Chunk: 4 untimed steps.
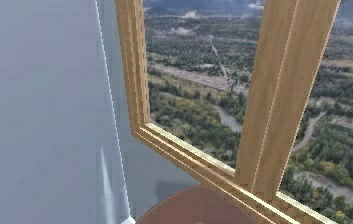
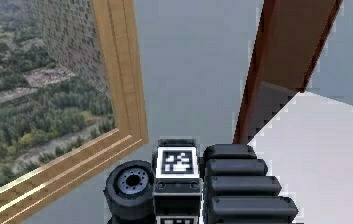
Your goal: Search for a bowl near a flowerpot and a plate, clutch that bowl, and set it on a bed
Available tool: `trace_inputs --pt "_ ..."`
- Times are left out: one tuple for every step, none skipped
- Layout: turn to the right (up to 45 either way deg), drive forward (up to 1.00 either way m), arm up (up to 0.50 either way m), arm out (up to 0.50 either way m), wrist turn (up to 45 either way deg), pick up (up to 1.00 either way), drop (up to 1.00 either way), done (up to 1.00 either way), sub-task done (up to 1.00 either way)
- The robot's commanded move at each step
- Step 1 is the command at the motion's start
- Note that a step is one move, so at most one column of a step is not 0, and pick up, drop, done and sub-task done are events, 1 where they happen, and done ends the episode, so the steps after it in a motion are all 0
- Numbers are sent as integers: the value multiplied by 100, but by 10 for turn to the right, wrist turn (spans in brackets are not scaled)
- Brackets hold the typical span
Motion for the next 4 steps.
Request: trace_inputs --pt "-150 0 0 0 0 0 0 0 0" --pt "150 0 0 0 0 0 0 0 0" --pt "-60 0 0 0 0 0 0 0 0" --pt "30 0 0 0 0 0 0 0 0"
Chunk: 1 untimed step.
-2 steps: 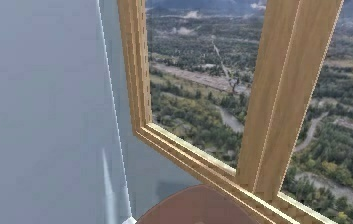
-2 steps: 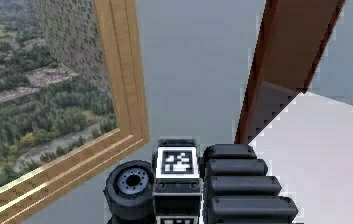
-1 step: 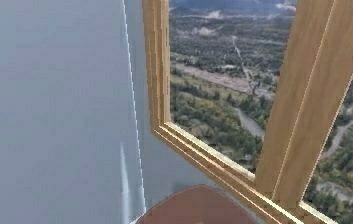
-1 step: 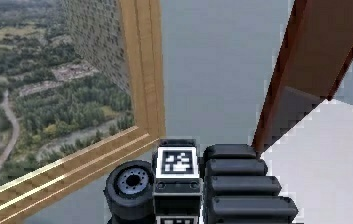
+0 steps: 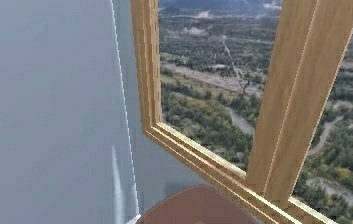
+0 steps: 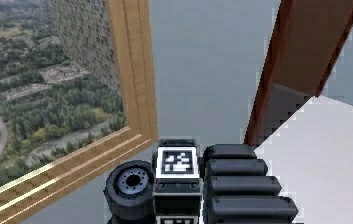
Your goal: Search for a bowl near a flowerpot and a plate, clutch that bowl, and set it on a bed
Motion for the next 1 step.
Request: trace_inputs --pt "30 0 0 0 0 0 0 0 0"
